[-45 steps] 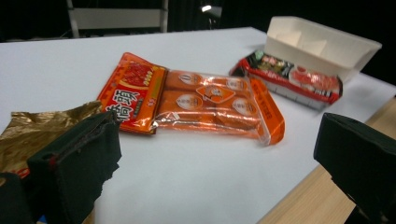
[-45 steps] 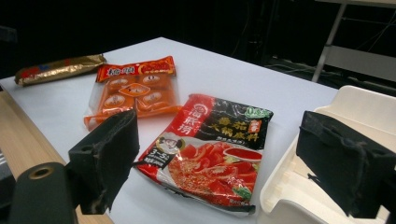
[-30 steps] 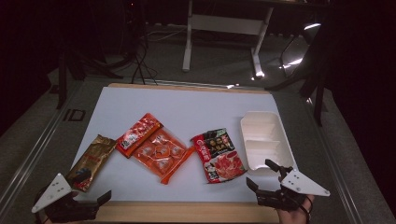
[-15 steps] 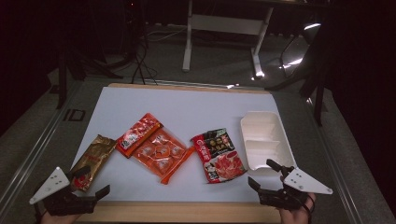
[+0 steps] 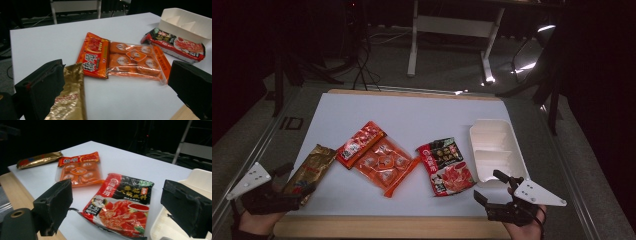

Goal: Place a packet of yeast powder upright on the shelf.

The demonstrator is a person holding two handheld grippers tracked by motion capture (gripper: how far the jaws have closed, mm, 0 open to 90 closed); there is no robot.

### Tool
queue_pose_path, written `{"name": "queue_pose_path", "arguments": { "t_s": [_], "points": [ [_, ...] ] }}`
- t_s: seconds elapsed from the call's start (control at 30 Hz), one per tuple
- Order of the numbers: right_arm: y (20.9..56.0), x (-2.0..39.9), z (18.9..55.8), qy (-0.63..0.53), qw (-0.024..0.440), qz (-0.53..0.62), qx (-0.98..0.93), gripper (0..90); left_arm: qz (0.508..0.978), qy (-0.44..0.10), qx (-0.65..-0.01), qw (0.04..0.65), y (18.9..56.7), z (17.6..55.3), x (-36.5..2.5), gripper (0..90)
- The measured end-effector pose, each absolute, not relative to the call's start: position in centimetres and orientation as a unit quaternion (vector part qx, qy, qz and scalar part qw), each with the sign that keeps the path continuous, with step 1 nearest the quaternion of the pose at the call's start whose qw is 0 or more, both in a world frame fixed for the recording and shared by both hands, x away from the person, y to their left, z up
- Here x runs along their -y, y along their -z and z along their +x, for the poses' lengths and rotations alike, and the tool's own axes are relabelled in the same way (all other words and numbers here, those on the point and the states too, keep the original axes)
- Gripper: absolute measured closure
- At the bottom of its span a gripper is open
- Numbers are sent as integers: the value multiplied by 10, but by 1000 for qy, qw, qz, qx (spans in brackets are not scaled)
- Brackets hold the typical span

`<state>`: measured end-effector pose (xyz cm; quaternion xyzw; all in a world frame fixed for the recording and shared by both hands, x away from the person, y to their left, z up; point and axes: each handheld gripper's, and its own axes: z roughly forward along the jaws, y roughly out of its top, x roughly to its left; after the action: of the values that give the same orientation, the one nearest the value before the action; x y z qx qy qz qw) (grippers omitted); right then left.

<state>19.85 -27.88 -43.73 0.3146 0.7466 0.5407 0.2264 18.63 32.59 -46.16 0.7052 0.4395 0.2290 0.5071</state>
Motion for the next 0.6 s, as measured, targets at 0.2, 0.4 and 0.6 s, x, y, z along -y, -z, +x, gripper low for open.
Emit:
{"name": "queue_pose_path", "arguments": {
  "t_s": [0.2,0.4,0.6],
  "points": [
    [434,273,193,-548,235,290,-748,104,711,-229,-449,491,458,209,-336,17],
    [433,274,191,-554,242,292,-741,126,711,-236,-459,478,463,236,-345,62],
    [434,273,191,-554,242,291,-741,130,722,-221,-470,457,472,261,-354,169]
  ]
}}
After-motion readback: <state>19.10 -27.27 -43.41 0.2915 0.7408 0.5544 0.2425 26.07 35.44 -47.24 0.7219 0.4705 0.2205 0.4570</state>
